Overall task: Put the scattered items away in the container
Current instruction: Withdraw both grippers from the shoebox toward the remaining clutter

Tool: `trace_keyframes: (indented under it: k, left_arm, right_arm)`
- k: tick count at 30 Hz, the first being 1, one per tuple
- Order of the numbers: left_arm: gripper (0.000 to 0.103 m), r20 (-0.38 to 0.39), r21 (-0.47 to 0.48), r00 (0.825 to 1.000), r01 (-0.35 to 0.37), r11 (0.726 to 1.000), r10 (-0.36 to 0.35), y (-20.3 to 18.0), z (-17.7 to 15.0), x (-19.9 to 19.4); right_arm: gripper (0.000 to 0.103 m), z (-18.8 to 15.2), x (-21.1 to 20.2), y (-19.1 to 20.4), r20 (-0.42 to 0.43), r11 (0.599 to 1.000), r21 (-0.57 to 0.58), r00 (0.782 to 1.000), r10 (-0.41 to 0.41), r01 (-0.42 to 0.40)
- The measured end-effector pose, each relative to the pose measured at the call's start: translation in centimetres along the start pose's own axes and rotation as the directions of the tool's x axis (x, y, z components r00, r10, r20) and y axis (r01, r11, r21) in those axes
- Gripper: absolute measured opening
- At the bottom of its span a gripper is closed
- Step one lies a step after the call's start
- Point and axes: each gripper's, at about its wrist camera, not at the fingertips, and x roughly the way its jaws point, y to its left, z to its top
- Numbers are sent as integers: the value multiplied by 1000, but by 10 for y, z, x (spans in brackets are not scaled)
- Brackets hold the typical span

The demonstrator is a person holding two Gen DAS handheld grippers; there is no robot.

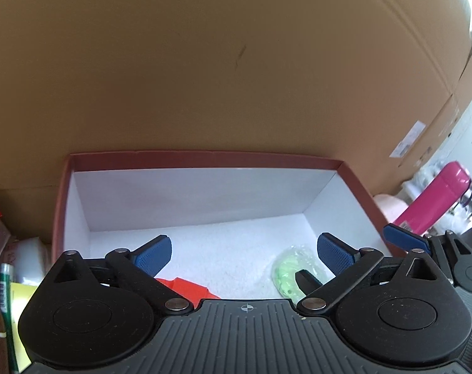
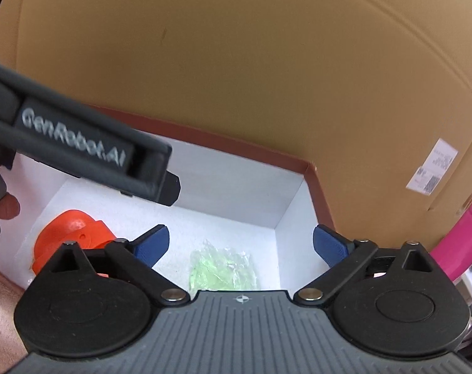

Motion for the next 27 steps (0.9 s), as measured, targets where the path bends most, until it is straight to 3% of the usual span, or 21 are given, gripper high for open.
trace_keyframes:
  k: [9, 12, 15, 27]
  left_arm:
    - [103, 23, 118, 1000, -23, 993, 20, -20, -18, -17]
    - [103, 24, 132, 1000, -19, 991, 16, -26, -24, -26]
    - [103, 42, 133, 999, -34, 991, 29, -3, -10, -36]
    - [103, 139, 123, 989, -63, 990, 46, 14, -53, -115]
  right_arm:
    - [101, 0, -10, -1, 3, 1000, 6, 1000, -17, 17]
    - [102, 13, -3, 21, 22, 999, 22, 999, -33, 32]
    - [102, 14, -16, 26, 42, 998, 40, 998, -43, 42]
    - [103, -11, -67, 70, 152, 996, 78, 987, -56, 44]
